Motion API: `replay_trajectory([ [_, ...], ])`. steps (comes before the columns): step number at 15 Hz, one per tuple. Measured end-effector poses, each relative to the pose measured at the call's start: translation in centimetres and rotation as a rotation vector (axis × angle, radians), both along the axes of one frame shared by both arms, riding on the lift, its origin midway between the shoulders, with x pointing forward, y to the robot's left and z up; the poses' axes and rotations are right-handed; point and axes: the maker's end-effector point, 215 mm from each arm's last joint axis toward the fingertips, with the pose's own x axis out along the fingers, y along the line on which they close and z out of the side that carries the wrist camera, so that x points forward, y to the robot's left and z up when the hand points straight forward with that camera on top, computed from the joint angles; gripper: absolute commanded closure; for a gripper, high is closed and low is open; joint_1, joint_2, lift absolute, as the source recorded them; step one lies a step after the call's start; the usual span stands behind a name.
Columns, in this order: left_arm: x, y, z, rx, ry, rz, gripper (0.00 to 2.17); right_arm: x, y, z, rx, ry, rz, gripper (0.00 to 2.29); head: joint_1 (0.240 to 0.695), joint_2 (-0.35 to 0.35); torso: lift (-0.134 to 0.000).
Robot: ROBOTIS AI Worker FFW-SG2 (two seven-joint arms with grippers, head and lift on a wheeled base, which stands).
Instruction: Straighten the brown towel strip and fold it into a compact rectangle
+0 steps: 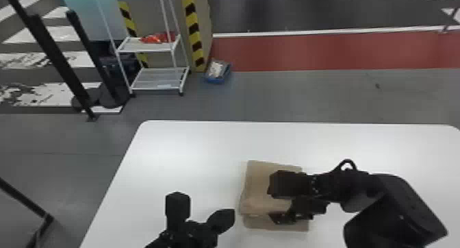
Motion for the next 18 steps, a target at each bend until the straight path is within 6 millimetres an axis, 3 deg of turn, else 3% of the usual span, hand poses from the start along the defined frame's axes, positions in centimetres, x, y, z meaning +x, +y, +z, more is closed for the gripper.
replay_trajectory([
  [4,0.0,0.1,-0.2,-0.002,0.007,-0.005,1.72,-0.1,1.4,-1.2,-0.017,0.033,0.022,0.58,0.695,0.169,0.000],
  [8,0.6,0.1,-0.1,-0.004,0.003,-0.005,1.72,-0.4,1.6,-1.9,-0.026,0.060,0.007,0.59,0.695,0.172,0.000],
  [10,0.7,-0.1,-0.1,-0.005,0.003,-0.007,1.72,-0.3,1.3,-2.5,-0.041,0.055,-0.005,0.93,0.695,0.165,0.000],
  [13,0.8,-0.2,-0.2,-0.005,0.005,-0.008,1.72,0.3,0.7,-3.1,-0.054,0.044,-0.030,0.97,0.695,0.156,0.000],
  [15,0.8,-0.2,-0.2,-0.005,0.006,-0.009,1.72,0.7,0.3,-3.2,-0.059,0.047,-0.048,1.23,0.695,0.150,0.000],
  [18,0.5,-0.3,0.1,-0.006,0.004,-0.015,1.72,0.8,0.1,-2.5,-0.042,0.047,-0.068,1.23,0.695,0.145,0.000],
])
